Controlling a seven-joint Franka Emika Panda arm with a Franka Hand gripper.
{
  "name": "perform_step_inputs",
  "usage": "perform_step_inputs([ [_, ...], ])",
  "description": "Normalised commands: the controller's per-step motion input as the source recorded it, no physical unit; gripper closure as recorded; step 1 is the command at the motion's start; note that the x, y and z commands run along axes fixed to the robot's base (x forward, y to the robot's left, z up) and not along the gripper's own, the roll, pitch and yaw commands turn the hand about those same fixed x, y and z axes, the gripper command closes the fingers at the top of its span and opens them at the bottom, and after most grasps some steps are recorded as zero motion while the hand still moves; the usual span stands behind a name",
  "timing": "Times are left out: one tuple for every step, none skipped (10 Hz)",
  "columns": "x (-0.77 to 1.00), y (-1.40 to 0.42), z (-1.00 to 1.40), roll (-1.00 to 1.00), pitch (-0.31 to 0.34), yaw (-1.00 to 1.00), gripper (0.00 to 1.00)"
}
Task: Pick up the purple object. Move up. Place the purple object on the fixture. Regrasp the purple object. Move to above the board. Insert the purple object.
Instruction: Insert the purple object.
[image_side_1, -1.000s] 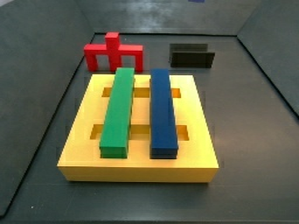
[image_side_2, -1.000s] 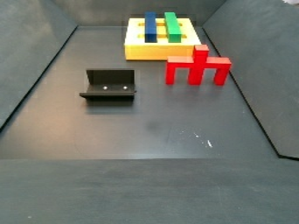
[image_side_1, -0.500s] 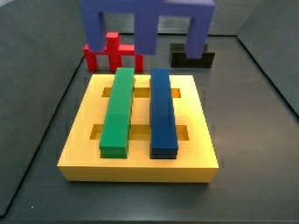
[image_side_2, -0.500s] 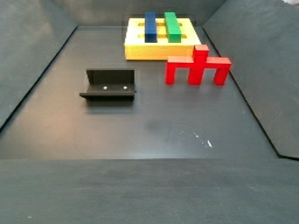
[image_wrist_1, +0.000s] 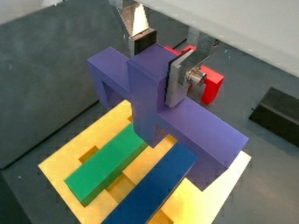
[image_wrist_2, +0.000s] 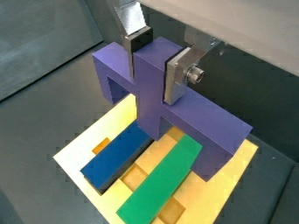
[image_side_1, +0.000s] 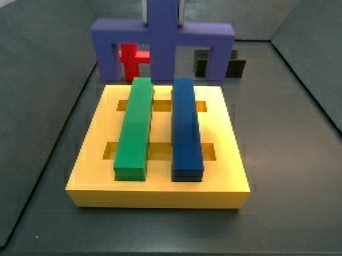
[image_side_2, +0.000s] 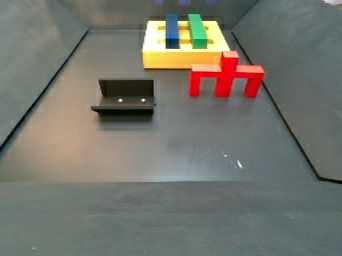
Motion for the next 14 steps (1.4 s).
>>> perform_step_inputs([
  [0.03, -0.35, -0.31, 0.07, -0.163, 0.11, 1.00],
  [0.00, -0.44, -0.26, 0.00, -0.093, 0.19, 1.00],
  [0.00, -0.43, -0.26, 0.00, -0.090, 0.18, 1.00],
  [0.04, -0.36, -0.35, 0.00, -0.116, 0.13, 1.00],
  [0.00, -0.27, -0.36, 0.00, -0.127, 0.08, 1.00],
  [0.00, -0.22, -0.27, 0.01, -0.087, 0.07, 1.00],
  [0.00, -0.23, -0.25, 0.04, -0.080, 0.06, 1.00],
  [0.00, -0.23, -0.28, 0.05, -0.084, 0.04, 1.00],
  [0.00, -0.23, -0.19, 0.04, -0.049, 0.04, 1.00],
  [0.00, -0.19, -0.13, 0.05, -0.029, 0.02, 1.00],
  [0.00, -0.13, -0.16, 0.09, -0.023, 0.00, 1.00],
  [0.01, -0.10, -0.19, 0.15, -0.023, 0.00, 1.00],
  [0.04, -0.09, -0.20, 0.16, -0.011, 0.00, 1.00],
  [0.00, -0.03, -0.23, 0.18, -0.030, 0.01, 1.00],
])
